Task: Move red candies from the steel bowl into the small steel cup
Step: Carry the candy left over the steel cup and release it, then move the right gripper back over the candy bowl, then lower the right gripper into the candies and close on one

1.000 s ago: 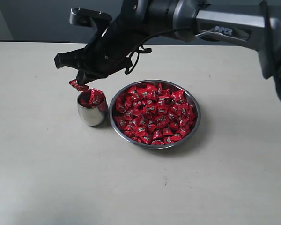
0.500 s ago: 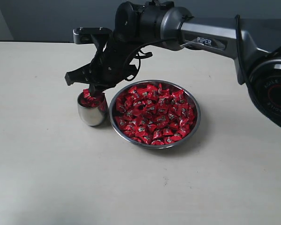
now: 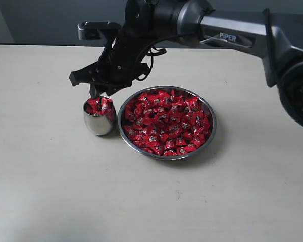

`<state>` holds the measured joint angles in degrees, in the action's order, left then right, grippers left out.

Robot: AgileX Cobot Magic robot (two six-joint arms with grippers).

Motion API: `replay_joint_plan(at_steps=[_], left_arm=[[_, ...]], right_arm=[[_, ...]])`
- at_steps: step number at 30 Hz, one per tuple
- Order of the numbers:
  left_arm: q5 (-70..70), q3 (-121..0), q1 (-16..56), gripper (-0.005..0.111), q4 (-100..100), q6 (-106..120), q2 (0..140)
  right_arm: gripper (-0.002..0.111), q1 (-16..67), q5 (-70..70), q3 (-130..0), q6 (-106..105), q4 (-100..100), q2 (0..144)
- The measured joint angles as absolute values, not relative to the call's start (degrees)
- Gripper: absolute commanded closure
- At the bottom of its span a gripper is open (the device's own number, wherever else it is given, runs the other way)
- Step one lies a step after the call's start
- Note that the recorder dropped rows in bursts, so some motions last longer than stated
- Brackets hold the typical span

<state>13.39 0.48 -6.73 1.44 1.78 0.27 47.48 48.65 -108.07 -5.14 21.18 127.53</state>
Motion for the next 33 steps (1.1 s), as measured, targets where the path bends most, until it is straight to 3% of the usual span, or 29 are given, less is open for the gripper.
replay_joint_plan(at_steps=[5, 11, 17, 22, 33], left_arm=[[13.39, 0.48, -6.73, 0.106, 1.44, 1.78, 0.27], [13.39, 0.48, -6.73, 0.106, 1.44, 1.78, 0.27], [13.39, 0.48, -6.73, 0.106, 1.44, 1.78, 0.27], [13.39, 0.48, -6.73, 0.106, 1.44, 1.78, 0.27], [13.39, 0.48, -6.73, 0.106, 1.44, 1.78, 0.27]], right_arm=[[0.07, 47.48, 52.17, -108.07, -1.27, 11.42, 121.71], [0.07, 39.45, 58.79, -106.03, 1.79, 6.51, 120.44], [0.07, 32.73, 55.42, -98.04, 0.62, 14.43, 120.78], [0.07, 32.84, 50.92, -97.58, -6.34, 26.94, 123.26], [0.07, 32.82, 46.72, -98.22, -8.6, 31.16, 128.83]])
